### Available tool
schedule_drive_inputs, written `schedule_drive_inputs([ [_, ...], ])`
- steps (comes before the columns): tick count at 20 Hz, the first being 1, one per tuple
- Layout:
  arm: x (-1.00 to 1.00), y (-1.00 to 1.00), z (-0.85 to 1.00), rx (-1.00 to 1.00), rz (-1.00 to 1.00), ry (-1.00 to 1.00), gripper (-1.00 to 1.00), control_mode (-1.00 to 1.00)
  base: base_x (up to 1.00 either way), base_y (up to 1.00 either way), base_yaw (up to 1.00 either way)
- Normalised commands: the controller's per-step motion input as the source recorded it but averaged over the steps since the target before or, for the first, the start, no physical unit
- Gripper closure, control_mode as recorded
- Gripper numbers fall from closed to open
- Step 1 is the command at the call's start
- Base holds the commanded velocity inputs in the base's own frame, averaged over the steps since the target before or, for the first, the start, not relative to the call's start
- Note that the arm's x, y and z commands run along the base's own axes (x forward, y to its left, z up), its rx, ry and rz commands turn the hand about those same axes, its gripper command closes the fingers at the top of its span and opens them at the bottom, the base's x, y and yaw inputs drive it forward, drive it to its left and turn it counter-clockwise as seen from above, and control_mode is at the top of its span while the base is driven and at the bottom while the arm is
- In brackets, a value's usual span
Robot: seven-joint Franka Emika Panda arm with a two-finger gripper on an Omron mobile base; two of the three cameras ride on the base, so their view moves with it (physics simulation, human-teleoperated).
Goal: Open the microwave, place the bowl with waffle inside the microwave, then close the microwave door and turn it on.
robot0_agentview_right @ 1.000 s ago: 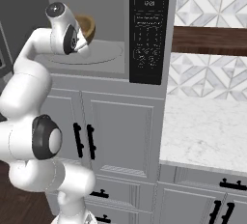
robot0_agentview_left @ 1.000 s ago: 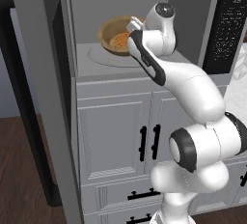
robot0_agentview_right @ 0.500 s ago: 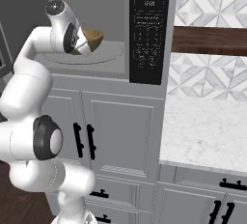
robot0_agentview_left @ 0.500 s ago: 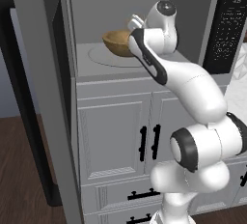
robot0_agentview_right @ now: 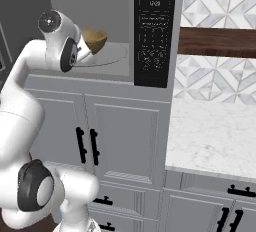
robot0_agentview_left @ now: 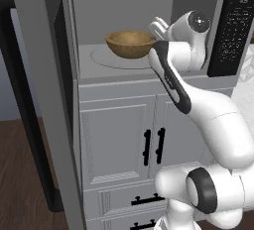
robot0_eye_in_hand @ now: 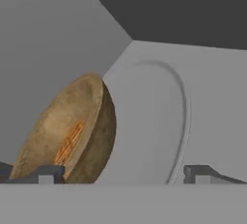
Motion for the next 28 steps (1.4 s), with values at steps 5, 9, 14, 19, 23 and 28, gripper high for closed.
schedule_drive_inputs([
  [5, -0.84, -0.01, 0.20, -0.17, 0.10, -0.03, -1.00, -1.00, 0.00, 0.00, 0.00],
  [9, -0.76, -0.02, 0.63, -0.43, 0.16, 0.00, -1.00, -1.00, 0.00, 0.00, 0.00],
  [14, -0.66, 0.03, 0.69, -0.52, 0.16, 0.03, -1.00, -1.00, 0.00, 0.00, 0.00],
  [19, -0.90, 0.12, 0.21, -0.25, 0.14, -0.11, -1.00, -1.00, 0.00, 0.00, 0.00],
  [23, -1.00, 0.00, -0.12, -0.04, 0.15, -0.28, -1.00, -1.00, 0.00, 0.00, 0.00],
  [28, -0.98, 0.01, 0.00, -0.06, 0.15, -0.25, -1.00, -1.00, 0.00, 0.00, 0.00],
])
